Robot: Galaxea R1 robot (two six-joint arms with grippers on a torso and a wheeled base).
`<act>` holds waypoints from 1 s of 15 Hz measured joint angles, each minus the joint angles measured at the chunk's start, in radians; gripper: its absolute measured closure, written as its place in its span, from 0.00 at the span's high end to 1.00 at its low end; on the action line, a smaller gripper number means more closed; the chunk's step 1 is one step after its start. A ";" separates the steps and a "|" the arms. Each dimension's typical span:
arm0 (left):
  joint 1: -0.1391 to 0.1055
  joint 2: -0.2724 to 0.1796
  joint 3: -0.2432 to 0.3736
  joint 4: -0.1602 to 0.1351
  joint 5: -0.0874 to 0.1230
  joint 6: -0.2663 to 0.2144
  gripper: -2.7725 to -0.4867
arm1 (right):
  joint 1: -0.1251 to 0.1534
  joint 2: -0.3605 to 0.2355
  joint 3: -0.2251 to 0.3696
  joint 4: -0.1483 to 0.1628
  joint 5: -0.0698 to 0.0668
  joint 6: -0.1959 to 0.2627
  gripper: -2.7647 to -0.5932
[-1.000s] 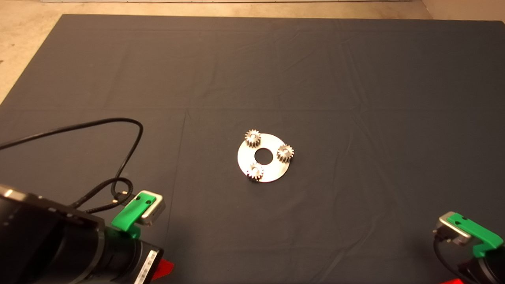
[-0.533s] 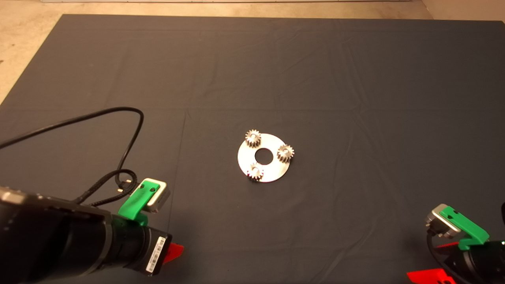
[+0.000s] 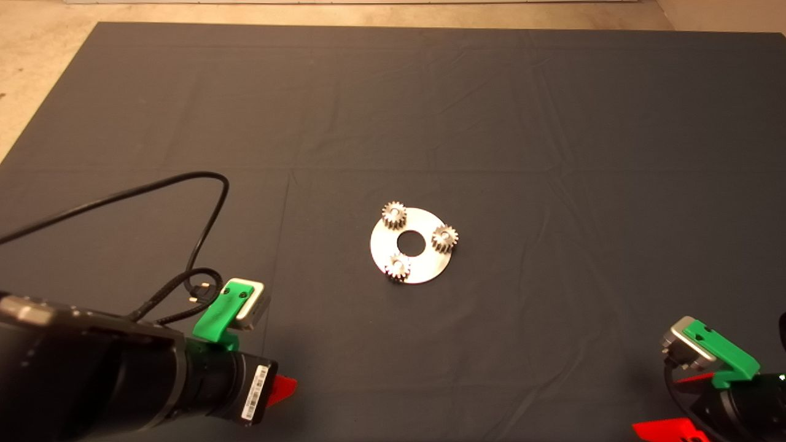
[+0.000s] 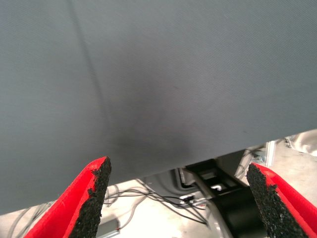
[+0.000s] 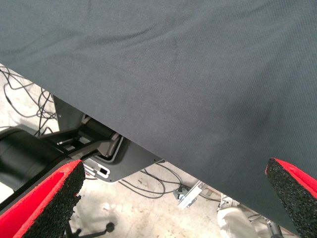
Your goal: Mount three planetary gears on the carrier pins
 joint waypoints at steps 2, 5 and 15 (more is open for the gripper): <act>0.084 0.020 0.000 0.077 0.000 -0.018 0.62 | 0.000 -0.015 0.000 0.000 0.012 -0.001 0.99; 0.133 0.044 0.000 0.131 0.000 -0.037 0.62 | 0.000 -0.034 0.000 -0.001 0.033 -0.009 0.99; 0.149 0.067 0.000 0.180 0.000 -0.052 0.62 | 0.000 -0.035 0.000 -0.004 0.052 -0.021 0.99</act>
